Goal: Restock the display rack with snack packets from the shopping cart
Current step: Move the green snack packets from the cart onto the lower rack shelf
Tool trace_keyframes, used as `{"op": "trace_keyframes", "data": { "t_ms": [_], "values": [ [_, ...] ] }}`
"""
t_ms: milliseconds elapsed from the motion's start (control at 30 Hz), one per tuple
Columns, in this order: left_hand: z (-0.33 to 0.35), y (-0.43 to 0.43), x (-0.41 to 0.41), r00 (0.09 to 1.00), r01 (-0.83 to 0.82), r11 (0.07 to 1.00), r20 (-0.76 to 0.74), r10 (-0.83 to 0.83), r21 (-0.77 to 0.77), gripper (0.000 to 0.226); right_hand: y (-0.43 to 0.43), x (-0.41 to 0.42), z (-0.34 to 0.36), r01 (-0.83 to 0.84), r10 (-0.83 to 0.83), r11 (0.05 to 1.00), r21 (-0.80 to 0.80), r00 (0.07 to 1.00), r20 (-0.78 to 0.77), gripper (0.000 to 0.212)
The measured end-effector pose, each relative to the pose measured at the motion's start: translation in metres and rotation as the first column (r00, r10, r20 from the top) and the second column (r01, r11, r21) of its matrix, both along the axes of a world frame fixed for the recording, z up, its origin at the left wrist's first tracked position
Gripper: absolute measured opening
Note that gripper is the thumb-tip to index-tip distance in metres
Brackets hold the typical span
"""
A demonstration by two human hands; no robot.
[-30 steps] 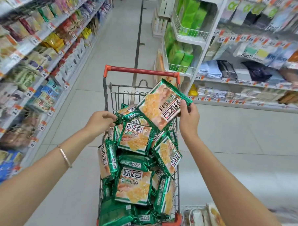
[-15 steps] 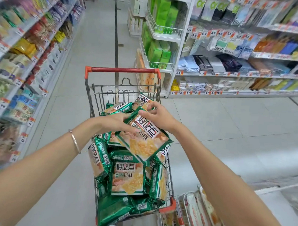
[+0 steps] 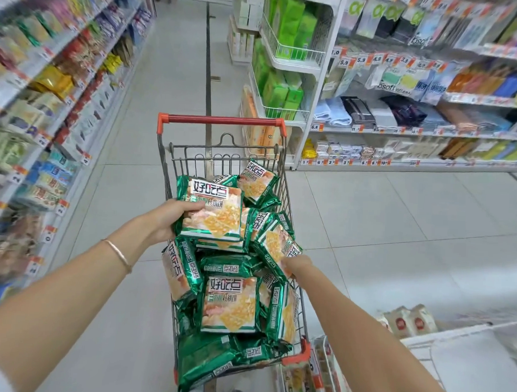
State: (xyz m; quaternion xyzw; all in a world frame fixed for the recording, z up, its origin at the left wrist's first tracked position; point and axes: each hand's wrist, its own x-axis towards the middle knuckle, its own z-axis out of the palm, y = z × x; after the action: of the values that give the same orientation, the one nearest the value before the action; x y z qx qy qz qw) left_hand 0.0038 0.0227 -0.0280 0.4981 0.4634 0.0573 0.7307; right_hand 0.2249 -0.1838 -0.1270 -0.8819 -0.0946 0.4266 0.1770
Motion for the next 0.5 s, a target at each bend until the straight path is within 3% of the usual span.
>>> {"op": "trace_keyframes", "data": {
  "t_ms": [100,200,267,367,500],
  "values": [
    [0.001,-0.003,0.007,1.000,-0.008,1.000,-0.015,0.008,0.030,0.018,0.004,0.003,-0.005,0.256,-0.243,0.957,0.136,0.964,-0.104,0.036],
    [-0.001,0.001,0.011,0.999,-0.032,0.997,-0.010,0.032,0.069,0.019,-0.001,0.012,0.002,0.480,-0.445,0.839,0.255,0.876,-0.186,0.023],
    [0.001,0.001,0.013,0.999,-0.046,0.994,-0.005,0.047,0.098,0.017,-0.007,0.018,0.011,0.505,-0.465,0.787,0.353,0.863,-0.198,0.018],
    [0.001,0.003,0.015,0.998,-0.034,0.985,-0.047,0.043,0.169,0.026,-0.022,0.022,0.042,0.502,-0.497,0.669,0.549,0.850,-0.172,0.032],
    [0.004,-0.003,0.031,0.994,0.103,0.972,-0.064,-0.092,0.212,0.041,-0.044,0.012,0.104,0.294,-0.258,0.617,0.730,0.952,-0.166,0.024]
  ]
}}
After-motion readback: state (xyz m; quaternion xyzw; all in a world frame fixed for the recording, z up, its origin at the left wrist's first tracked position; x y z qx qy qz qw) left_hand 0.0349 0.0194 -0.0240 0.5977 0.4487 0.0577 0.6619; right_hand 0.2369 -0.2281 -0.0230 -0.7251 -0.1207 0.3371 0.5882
